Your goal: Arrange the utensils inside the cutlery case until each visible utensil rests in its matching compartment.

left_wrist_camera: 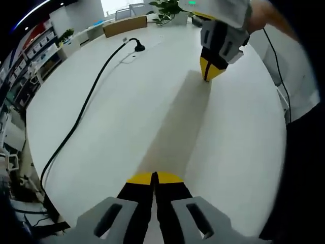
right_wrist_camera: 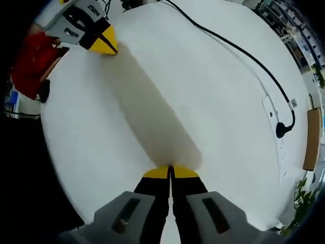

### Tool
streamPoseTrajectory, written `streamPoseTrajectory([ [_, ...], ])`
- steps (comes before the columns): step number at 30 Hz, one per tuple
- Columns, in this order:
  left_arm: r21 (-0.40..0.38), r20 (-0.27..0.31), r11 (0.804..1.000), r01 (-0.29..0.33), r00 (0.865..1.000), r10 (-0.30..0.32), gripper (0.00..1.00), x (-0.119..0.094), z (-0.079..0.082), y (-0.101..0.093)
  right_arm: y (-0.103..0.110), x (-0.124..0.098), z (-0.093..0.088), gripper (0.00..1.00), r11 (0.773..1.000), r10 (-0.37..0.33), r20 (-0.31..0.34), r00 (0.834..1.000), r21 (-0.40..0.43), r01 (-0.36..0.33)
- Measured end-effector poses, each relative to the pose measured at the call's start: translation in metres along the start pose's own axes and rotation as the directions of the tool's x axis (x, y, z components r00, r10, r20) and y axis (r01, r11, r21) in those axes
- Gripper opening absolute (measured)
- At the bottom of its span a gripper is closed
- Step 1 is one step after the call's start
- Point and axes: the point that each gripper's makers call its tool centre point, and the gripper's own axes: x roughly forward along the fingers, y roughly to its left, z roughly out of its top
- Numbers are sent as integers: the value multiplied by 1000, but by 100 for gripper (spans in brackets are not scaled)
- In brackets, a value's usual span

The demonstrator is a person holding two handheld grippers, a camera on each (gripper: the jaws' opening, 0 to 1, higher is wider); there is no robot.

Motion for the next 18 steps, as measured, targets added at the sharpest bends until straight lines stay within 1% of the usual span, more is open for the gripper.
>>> streamPoseTrajectory([
  [1,10,-6,1000,-1,1000,1,1,-1,-3,-4,-1,0,0,0,997,13,8,1000,71,-13],
  [2,40,-12,999,-1,1000,2,1,-3,-5,-7,-1,0,0,0,996,23,10,1000,88,-24],
  [3,56,-20,998,0,1000,2,1,-4,-7,-9,-3,0,0,0,995,28,14,1000,94,-29],
  [4,70,-41,998,8,999,-5,1,-6,-9,-12,-3,0,-1,0,996,27,17,999,87,-29],
  [6,87,-61,996,27,998,-21,1,-7,-10,-16,-2,0,-1,0,996,31,34,999,77,-33],
  [9,89,-87,995,48,995,-40,0,-5,-10,-13,-1,-1,0,0,997,31,48,998,69,-34],
  [10,20,-121,998,65,991,-62,0,-5,-11,-14,-1,-1,0,0,998,31,49,998,58,-33],
  [11,-16,-140,998,68,988,-70,0,-5,-11,-13,-1,-1,0,0,998,30,49,998,51,-32],
  [12,-26,-161,997,76,984,-80,0,-4,-12,-13,-1,-1,1,0,998,31,47,998,50,-33],
  [13,31,-190,994,106,977,-98,0,-4,-12,-14,-1,-1,0,0,997,35,44,998,62,-38],
  [14,75,-216,988,136,969,-117,0,-4,-13,-18,2,-1,-2,0,994,52,30,998,96,-55],
  [15,107,-227,986,130,968,-103,0,-3,-11,-16,-1,-1,-1,0,994,42,40,998,101,-46],
  [16,104,-258,986,130,961,-99,0,-3,-11,-15,-2,-1,-1,0,996,40,47,998,84,-44],
  [17,102,-284,986,129,954,-96,0,-3,-10,-15,-2,-1,0,0,998,44,56,997,45,-46],
  [18,109,-291,984,141,951,-104,0,-2,-10,-16,-1,-1,0,0,998,50,55,997,43,-52],
])
